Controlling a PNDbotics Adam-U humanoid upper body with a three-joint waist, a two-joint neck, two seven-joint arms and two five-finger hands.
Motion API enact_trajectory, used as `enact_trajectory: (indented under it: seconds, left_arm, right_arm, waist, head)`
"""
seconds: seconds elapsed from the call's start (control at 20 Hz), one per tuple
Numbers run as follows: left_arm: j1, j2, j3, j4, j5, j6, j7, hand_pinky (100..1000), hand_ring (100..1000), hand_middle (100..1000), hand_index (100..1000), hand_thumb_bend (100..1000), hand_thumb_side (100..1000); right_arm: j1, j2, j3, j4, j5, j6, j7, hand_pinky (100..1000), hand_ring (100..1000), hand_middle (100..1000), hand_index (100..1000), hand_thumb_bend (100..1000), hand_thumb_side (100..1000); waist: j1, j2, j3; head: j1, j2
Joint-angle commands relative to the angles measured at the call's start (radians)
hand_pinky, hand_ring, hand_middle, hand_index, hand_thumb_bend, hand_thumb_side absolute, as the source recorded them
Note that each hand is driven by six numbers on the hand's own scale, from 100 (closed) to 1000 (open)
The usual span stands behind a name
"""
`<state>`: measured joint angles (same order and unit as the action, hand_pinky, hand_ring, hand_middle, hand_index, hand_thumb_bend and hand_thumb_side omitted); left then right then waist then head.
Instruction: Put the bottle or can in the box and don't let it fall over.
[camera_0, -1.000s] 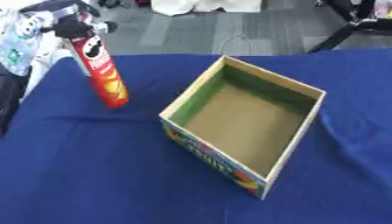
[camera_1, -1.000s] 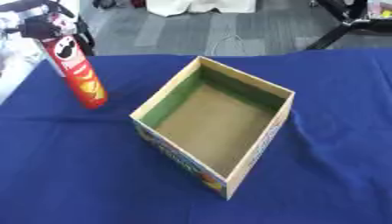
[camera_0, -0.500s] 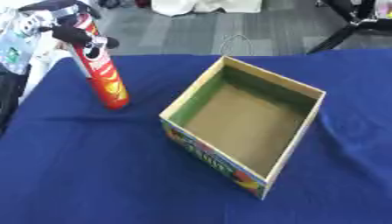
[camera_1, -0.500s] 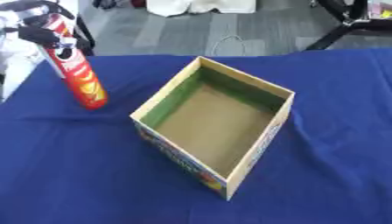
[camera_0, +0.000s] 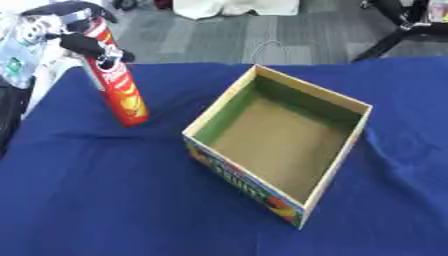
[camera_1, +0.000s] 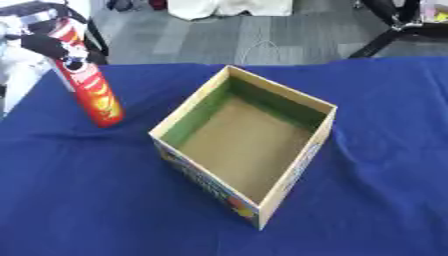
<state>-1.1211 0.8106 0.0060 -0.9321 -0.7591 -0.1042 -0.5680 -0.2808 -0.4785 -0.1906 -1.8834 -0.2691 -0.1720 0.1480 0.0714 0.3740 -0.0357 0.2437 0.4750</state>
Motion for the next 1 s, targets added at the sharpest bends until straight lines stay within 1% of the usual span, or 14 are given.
enact_trajectory:
  seconds: [0.05,0.1,0.25,0.35,0.45,0.5,0.55,0.6,0.65,0.7,0.75,0.85,0.9,1.0]
  left_arm:
    - [0.056,-0.042,-0.047,0.008,0.010,-0.020,0.049,584,732,912,913,599,634]
    - [0.063,-0.045,-0.048,0.008,0.013,-0.022,0.070,580,728,909,908,589,651]
    - [0.077,-0.048,-0.052,0.013,0.016,-0.026,0.115,569,717,901,902,588,650]
    - [0.081,-0.050,-0.055,0.014,0.020,-0.030,0.127,525,690,893,897,593,616]
    - [0.086,-0.052,-0.058,0.018,0.021,-0.029,0.129,450,650,885,888,608,497]
    - [0.087,-0.054,-0.058,0.022,0.024,-0.027,0.125,436,642,884,888,611,467]
    - [0.089,-0.056,-0.057,0.025,0.030,-0.024,0.120,418,629,878,884,630,399]
    - [0.090,-0.056,-0.057,0.028,0.037,-0.023,0.113,406,625,883,882,654,358]
    - [0.091,-0.057,-0.057,0.030,0.045,-0.022,0.105,393,622,888,882,662,334]
    - [0.091,-0.057,-0.057,0.031,0.051,-0.022,0.097,366,612,894,875,667,254]
    - [0.092,-0.056,-0.057,0.033,0.054,-0.023,0.090,363,610,899,873,662,220]
    - [0.093,-0.056,-0.058,0.036,0.054,-0.025,0.076,364,609,901,871,656,208]
    - [0.094,-0.056,-0.057,0.036,0.054,-0.026,0.071,334,583,880,837,581,100]
    - [0.095,-0.057,-0.056,0.036,0.057,-0.026,0.067,310,547,830,808,493,100]
  right_arm:
    - [-0.005,-0.011,-0.013,-0.017,-0.002,-0.001,-0.004,1000,690,761,986,100,762]
    - [-0.005,-0.010,-0.014,-0.018,-0.002,-0.001,-0.005,1000,691,761,986,100,762]
    - [-0.004,-0.009,-0.016,-0.019,-0.003,-0.001,-0.007,1000,691,761,986,100,761]
    - [-0.004,-0.008,-0.018,-0.018,-0.004,-0.001,-0.010,1000,691,760,985,100,761]
    - [-0.004,-0.008,-0.018,-0.019,-0.005,0.000,-0.012,1000,692,760,984,100,760]
    - [-0.004,-0.007,-0.018,-0.019,-0.005,0.000,-0.013,1000,692,759,984,100,760]
    - [-0.004,-0.007,-0.018,-0.019,-0.005,0.000,-0.014,1000,692,759,984,100,759]
    - [-0.004,-0.007,-0.018,-0.019,-0.005,0.000,-0.015,1000,692,759,984,100,759]
    - [-0.004,-0.007,-0.018,-0.019,-0.005,-0.001,-0.015,1000,692,759,984,100,759]
    - [-0.004,-0.007,-0.018,-0.019,-0.006,0.000,-0.016,1000,692,759,983,100,758]
    - [-0.005,-0.007,-0.018,-0.019,-0.006,0.000,-0.017,1000,691,758,983,100,758]
    - [-0.005,-0.006,-0.018,-0.020,-0.007,0.000,-0.017,1000,692,758,983,100,758]
    - [-0.005,-0.006,-0.018,-0.020,-0.007,0.000,-0.018,1000,692,758,983,100,757]
    - [-0.006,-0.006,-0.018,-0.020,-0.007,0.000,-0.019,1000,692,757,982,100,756]
  waist:
    - [-0.012,-0.005,-0.006]
    - [-0.012,-0.005,-0.006]
    - [-0.013,-0.006,-0.006]
    - [-0.013,-0.007,-0.006]
    - [-0.014,-0.008,-0.007]
    - [-0.014,-0.008,-0.007]
    - [-0.014,-0.009,-0.008]
    - [-0.015,-0.009,-0.008]
    - [-0.015,-0.010,-0.008]
    - [-0.015,-0.010,-0.008]
    - [-0.015,-0.010,-0.008]
    - [-0.015,-0.010,-0.008]
    - [-0.016,-0.010,-0.008]
    - [-0.017,-0.009,-0.008]
  head:
    - [0.001,-0.011]
    - [0.000,-0.011]
    - [-0.001,-0.011]
    - [-0.001,-0.010]
    - [-0.001,-0.010]
    - [-0.001,-0.010]
    - [-0.001,-0.011]
    - [-0.001,-0.011]
    - [-0.001,-0.011]
    - [0.000,-0.011]
    - [0.000,-0.011]
    - [0.000,-0.012]
    - [0.000,-0.012]
    - [0.000,-0.013]
